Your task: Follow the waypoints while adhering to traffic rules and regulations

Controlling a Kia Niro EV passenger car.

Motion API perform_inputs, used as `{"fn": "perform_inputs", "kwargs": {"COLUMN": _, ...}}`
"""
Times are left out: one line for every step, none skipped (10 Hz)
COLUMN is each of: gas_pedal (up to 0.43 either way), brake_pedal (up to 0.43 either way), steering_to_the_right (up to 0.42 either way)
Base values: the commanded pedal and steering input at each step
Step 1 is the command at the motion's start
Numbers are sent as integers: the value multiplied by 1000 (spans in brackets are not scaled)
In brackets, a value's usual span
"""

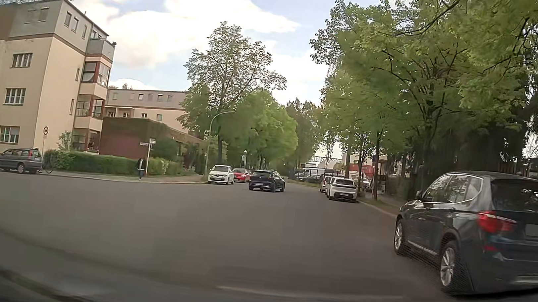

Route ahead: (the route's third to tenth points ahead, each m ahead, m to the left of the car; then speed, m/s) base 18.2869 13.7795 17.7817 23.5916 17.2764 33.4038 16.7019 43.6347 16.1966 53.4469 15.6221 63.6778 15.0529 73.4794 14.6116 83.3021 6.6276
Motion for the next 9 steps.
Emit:
{"fn": "perform_inputs", "kwargs": {"gas_pedal": 0, "brake_pedal": 18, "steering_to_the_right": 3}}
{"fn": "perform_inputs", "kwargs": {"gas_pedal": 0, "brake_pedal": 18, "steering_to_the_right": 1}}
{"fn": "perform_inputs", "kwargs": {"gas_pedal": 0, "brake_pedal": 43, "steering_to_the_right": 0}}
{"fn": "perform_inputs", "kwargs": {"gas_pedal": 0, "brake_pedal": 91, "steering_to_the_right": -3}}
{"fn": "perform_inputs", "kwargs": {"gas_pedal": 0, "brake_pedal": 177, "steering_to_the_right": -12}}
{"fn": "perform_inputs", "kwargs": {"gas_pedal": 0, "brake_pedal": 220, "steering_to_the_right": -21}}
{"fn": "perform_inputs", "kwargs": {"gas_pedal": 0, "brake_pedal": 244, "steering_to_the_right": -25}}
{"fn": "perform_inputs", "kwargs": {"gas_pedal": 0, "brake_pedal": 256, "steering_to_the_right": -30}}
{"fn": "perform_inputs", "kwargs": {"gas_pedal": 0, "brake_pedal": 268, "steering_to_the_right": -39}}
